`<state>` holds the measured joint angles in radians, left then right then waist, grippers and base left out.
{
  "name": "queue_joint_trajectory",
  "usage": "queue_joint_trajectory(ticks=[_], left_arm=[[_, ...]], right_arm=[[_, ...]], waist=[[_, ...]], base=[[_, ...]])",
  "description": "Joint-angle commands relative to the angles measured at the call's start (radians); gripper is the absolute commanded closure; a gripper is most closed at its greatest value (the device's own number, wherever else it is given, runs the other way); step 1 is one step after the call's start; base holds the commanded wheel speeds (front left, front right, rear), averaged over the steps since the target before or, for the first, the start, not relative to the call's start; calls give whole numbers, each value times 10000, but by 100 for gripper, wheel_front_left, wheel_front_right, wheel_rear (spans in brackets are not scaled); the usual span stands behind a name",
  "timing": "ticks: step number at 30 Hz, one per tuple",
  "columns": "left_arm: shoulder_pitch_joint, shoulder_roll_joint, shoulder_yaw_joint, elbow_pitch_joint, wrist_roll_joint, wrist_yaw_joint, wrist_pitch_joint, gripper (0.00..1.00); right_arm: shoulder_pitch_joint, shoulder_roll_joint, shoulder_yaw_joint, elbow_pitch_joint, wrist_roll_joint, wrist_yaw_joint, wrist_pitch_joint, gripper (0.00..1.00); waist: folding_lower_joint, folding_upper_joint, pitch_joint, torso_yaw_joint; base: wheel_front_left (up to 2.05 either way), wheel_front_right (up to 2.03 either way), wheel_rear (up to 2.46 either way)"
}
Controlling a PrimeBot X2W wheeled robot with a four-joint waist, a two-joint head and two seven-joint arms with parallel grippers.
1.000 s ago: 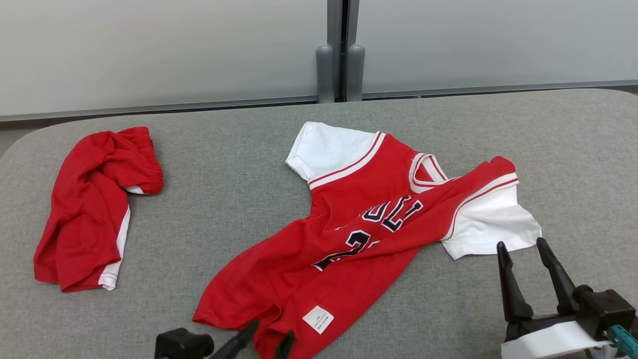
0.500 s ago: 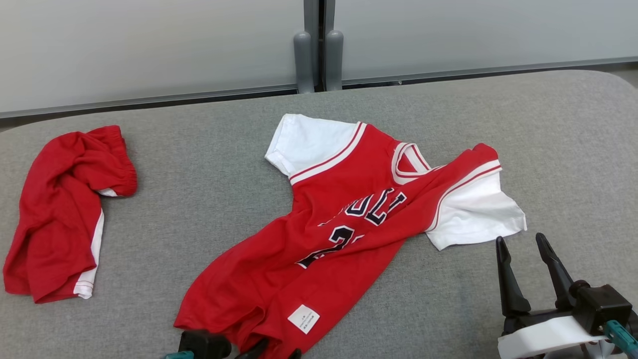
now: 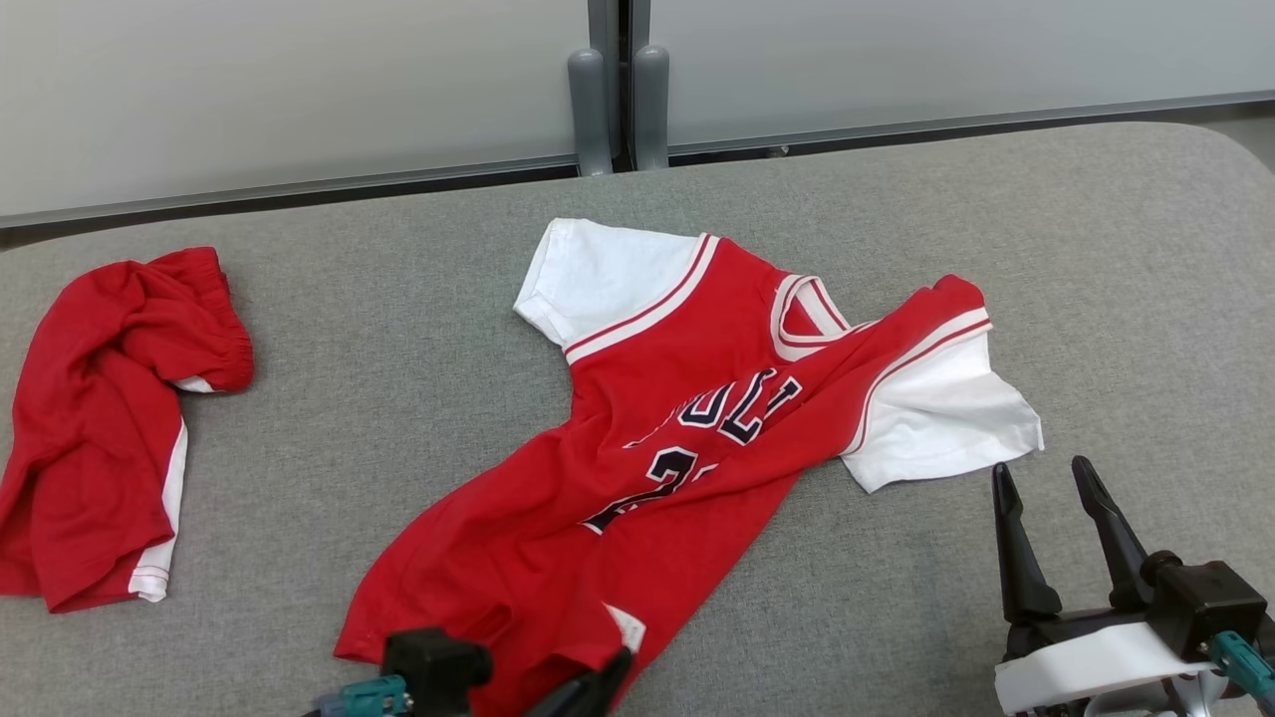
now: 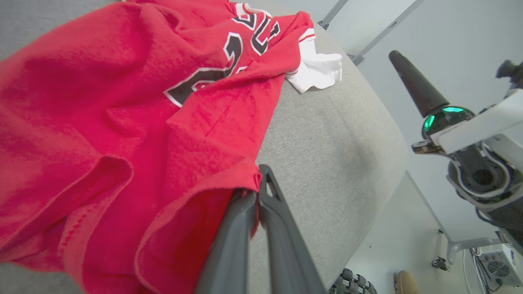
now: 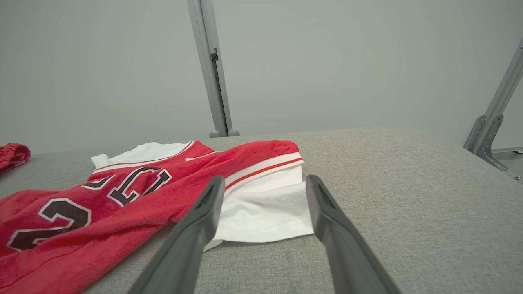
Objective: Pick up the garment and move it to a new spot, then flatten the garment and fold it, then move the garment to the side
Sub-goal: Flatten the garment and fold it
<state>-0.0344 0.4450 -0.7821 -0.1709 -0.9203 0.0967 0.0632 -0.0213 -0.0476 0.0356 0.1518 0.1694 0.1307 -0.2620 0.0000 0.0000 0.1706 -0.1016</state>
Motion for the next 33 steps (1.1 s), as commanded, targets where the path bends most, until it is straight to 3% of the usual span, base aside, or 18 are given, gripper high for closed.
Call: queue_joint_trajectory(ticks=[1,3,10,12,14,15,16,22,25,33], left_arm=[[-186,28,-82,-354,-180,-388,68,100],[-97,28,-158,-720,-610,-756,245,100],[138,-71,-196,-1050,-1946,-1369,763,100],[240,-188,-178,-944,-2609,-1588,950,58],[213,-290,-63,-793,-3168,-1714,1073,50],[257,-371,5,-712,-3481,-1766,1110,4],[330,-433,80,-615,-3813,-1766,1162,0],[572,-697,491,-161,-5628,-1353,1708,0],[414,-583,419,-95,-5951,-1117,2155,0],[-82,517,150,-542,-4731,-1049,2653,0]], right_arm=[[-72,-57,-53,24,35,1,-47,0],[-83,-57,-56,26,15,1,-47,0],[-291,-57,2,-58,66,1,-47,0],[-364,-57,-2,-101,63,1,-47,0],[-393,-55,-45,-114,44,1,-47,0],[-412,-57,-67,-124,43,1,-47,0],[-429,-57,-92,-141,45,1,-47,0],[-464,-55,-314,-182,15,1,-47,0],[-470,-55,-356,-179,-35,1,-47,0],[-558,-58,-293,-87,-235,1,-47,0]], waist=[[0,0,5,8],[0,0,7,0],[0,0,191,-186],[0,0,322,-236],[0,0,460,-269],[0,0,524,-282],[0,0,595,-293],[0,0,949,-156],[0,0,1009,-14],[0,0,765,357]], base=[[0,0,0],[0,0,0],[0,0,0],[0,0,0],[0,0,0],[0,0,0],[0,0,0],[0,0,0],[0,0,0],[0,0,0]])
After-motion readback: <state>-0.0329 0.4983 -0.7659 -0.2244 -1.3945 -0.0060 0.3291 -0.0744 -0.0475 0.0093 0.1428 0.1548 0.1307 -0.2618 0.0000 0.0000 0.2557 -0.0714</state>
